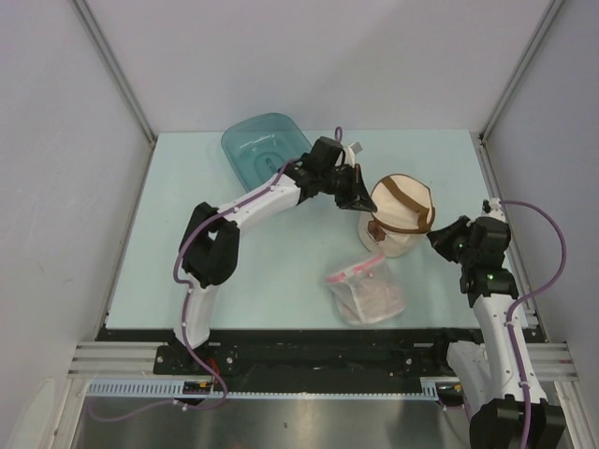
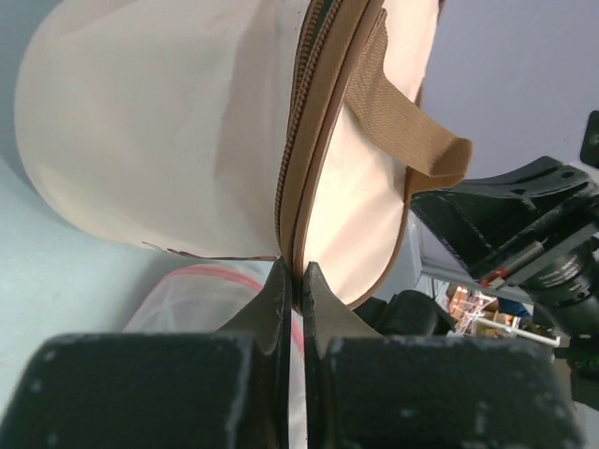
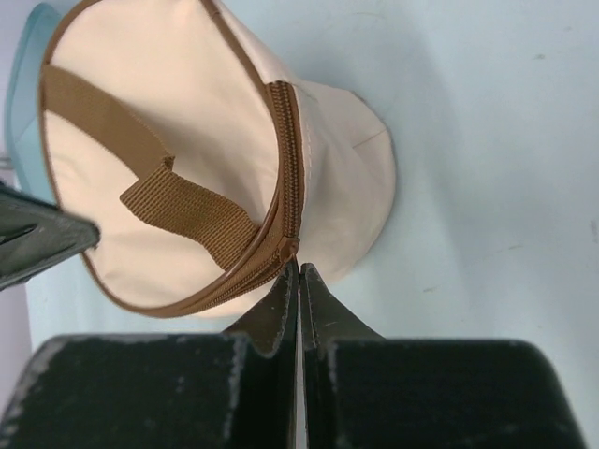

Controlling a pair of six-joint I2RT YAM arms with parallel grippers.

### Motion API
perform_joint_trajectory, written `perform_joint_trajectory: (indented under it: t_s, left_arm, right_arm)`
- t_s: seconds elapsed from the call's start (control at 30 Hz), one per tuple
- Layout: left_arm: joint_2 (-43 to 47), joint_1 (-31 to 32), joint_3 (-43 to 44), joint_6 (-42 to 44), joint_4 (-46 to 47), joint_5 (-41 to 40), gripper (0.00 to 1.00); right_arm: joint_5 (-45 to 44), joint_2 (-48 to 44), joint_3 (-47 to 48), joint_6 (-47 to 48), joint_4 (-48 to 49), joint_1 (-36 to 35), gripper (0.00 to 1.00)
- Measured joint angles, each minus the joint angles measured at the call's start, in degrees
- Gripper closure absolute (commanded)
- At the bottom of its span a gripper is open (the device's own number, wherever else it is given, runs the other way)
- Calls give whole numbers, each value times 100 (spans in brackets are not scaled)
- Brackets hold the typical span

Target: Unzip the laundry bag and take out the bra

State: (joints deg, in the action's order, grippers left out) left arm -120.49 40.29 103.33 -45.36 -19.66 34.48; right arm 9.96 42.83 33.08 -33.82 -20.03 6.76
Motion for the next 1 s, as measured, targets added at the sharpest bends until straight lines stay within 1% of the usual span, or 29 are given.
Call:
perform_joint_trajectory:
  t_s: [0.1, 0.13, 0.17, 0.2, 0.23, 0.27, 0.3, 0.33, 0.37, 0.43, 0.5, 0.57, 0.63, 0.7, 0.77, 0.83, 1.0]
  left_arm:
    - [-11, -107, 136, 238, -256, 31, 100]
    - [-26, -125, 236, 310, -372, 26, 88]
    - [-72, -140, 442, 402, -546, 24, 71]
    - [-153, -144, 730, 494, -704, 22, 56]
    - [-245, -146, 1029, 590, -831, 9, 25]
    - [-356, -151, 1370, 695, -970, -50, 13]
    - [-472, -170, 1725, 802, -1069, -105, 4]
    - [-566, -199, 2028, 835, -1167, -205, 0]
    - [-592, -232, 2208, 903, -1241, -330, 0]
    - [-542, -260, 2286, 1025, -1355, -520, 0]
    - [-385, -282, 2114, 1141, -1423, -824, 0]
    - [-127, -280, 1735, 1187, -1464, -1064, 0]
    - [299, -240, 1108, 1169, -1467, -1252, 0]
    - [763, -155, 389, 1069, -1268, -1342, 0]
    - [1078, -15, -85, 890, -1130, -1340, 0]
    - [1141, 155, -232, 715, -984, -1327, 0]
    - [944, 424, -240, 286, -448, -1246, 1]
  right_arm:
    - [286, -4, 0, 17, 160, 2, 100]
    - [369, -2, 2, 24, 205, 2, 100]
    - [437, -2, 0, 24, 223, 2, 100]
    - [479, -2, 0, 17, 232, 4, 100]
    - [494, -2, 0, -2, 247, 4, 100]
    - [450, -4, 0, -17, 238, -4, 100]
    - [382, -9, -11, -46, 229, -59, 100]
    - [278, -13, -31, -96, 229, -129, 100]
    - [184, -15, -46, -144, 225, -247, 100]
    - [7, -35, -52, -262, 214, -584, 100]
    - [-173, -81, -55, -426, 214, -946, 100]
    - [-262, -90, -61, -564, 245, -1128, 100]
    - [-337, -70, -83, -695, 295, -1211, 100]
    - [-391, -28, -107, -822, 365, -1272, 100]
    - [-439, 46, -125, -896, 455, -1333, 100]
    - [-466, 125, -125, -933, 522, -1368, 100]
    - [-481, 160, -127, -966, 544, -1421, 100]
